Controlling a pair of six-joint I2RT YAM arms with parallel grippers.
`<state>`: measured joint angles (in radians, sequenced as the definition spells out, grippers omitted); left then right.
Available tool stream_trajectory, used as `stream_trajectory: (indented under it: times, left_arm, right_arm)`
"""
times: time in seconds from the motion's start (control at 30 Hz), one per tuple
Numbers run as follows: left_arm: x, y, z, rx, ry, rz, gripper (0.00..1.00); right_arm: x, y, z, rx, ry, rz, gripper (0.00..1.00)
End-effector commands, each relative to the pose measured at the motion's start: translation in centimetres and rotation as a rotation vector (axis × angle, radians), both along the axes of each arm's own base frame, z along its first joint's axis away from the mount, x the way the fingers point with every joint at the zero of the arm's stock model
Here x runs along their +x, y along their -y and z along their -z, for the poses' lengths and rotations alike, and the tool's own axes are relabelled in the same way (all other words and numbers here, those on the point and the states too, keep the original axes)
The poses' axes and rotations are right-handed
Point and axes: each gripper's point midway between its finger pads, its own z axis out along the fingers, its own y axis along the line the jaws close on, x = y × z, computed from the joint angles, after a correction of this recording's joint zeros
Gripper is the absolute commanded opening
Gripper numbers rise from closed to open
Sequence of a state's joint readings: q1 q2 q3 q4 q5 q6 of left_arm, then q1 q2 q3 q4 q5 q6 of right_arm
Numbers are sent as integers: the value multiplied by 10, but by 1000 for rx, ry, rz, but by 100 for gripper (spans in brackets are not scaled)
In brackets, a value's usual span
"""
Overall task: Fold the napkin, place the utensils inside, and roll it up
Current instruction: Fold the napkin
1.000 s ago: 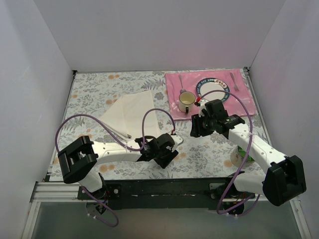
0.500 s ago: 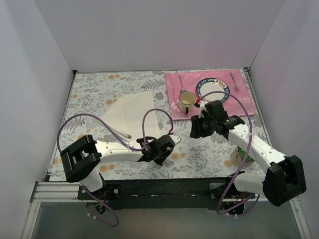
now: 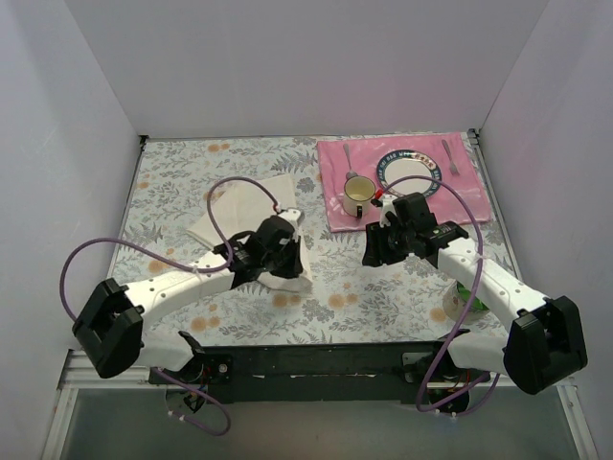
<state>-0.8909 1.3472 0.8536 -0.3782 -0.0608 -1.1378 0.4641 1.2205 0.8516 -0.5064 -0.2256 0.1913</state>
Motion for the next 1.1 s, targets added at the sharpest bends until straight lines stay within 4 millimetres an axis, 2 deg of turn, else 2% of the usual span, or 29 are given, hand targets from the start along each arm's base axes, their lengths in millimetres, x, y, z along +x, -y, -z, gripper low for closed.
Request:
stream_trajectory:
  times: [0.0,0.1,0.13,0.43,0.5,0.53,0.73,1.0,1.03,1.07]
  left_arm:
    - [23,-13,-42,-215,-42,-126,0]
    - [45,-37,-49,-250,-34,-228,0]
    - [56,-51,-50,-258,-32,-283,0]
    - [98,-120,-43,-386,-129,-549,0]
    - [102,-126,-44,-419,-136,-563,0]
    - [107,-137,-44,-430,-134,-605,0]
    - [120,-167,-53,-506,-139,-687,0]
    - [121,-185,-70,-521,-110,-747,0]
    - [125,-198,-70,-524,-99,-787,0]
    - [125,-201,-70,-526,-101,-796,0]
  right_arm:
    - [6,-8,-7,41,21,-17,52]
    - [5,-9,-7,48,18,-19,52]
    - [5,-9,-7,50,17,-21,52]
    - [5,-11,-9,57,21,-28,53]
    - [5,-11,-7,58,14,-31,53]
    - [5,-12,-7,58,12,-32,53]
    - [6,-13,-7,62,12,-34,53]
    - [8,-16,-6,68,5,-41,53]
    - [8,-16,-6,67,2,-41,53]
    - [8,-16,-6,69,3,-42,53]
